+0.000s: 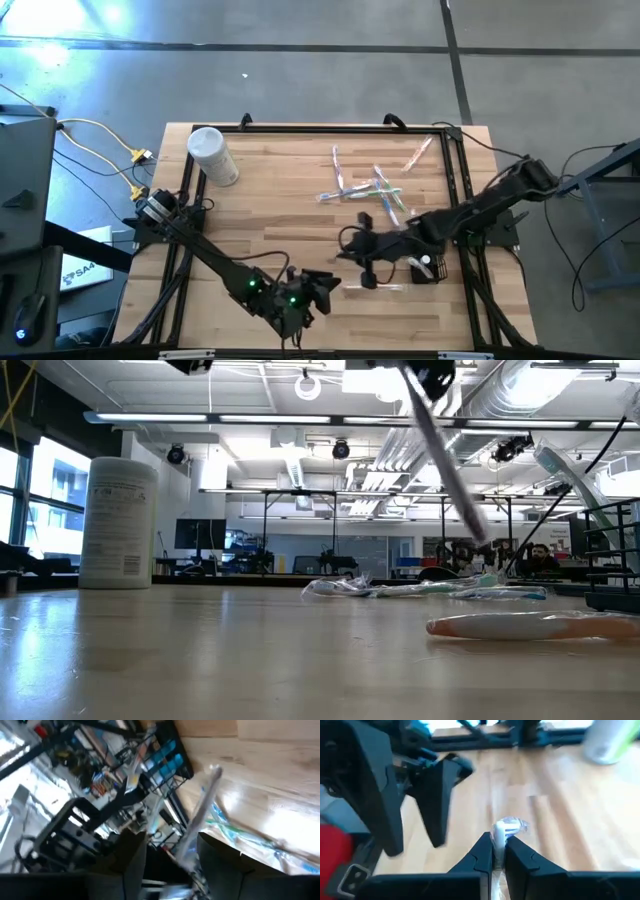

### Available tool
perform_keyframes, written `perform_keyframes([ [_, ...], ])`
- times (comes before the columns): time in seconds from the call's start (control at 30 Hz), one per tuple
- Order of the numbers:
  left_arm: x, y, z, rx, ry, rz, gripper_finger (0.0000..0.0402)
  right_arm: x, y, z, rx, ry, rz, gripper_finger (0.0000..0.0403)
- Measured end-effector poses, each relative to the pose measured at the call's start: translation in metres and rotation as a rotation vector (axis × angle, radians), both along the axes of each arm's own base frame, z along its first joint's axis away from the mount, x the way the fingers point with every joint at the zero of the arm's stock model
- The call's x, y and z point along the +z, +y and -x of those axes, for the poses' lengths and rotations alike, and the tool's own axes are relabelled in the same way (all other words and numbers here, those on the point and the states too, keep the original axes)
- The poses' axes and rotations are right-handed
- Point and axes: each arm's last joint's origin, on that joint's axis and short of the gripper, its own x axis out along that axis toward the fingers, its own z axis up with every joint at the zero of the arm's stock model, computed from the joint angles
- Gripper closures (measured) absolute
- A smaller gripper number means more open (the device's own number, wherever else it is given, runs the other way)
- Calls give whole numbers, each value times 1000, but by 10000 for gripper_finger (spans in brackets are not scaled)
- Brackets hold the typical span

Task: Pick & Place toothbrushing station
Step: Put the bottom purple toothbrush into the black mesh organizer

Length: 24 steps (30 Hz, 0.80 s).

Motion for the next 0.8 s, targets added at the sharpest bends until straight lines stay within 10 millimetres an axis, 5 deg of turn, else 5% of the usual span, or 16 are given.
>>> perform_keyframes([
  [0.17,6,3,10,80,-38,119,229,37,8,38,-74,-114,91,385],
  [0.4,23,31,32,189,41,494,229,78,17,109,-283,-251,354,385],
  [0.6,31,67,41,351,216,871,229,80,17,158,-491,-317,440,385],
  [0.8,26,99,36,452,443,1086,229,70,22,178,-468,-357,369,385],
])
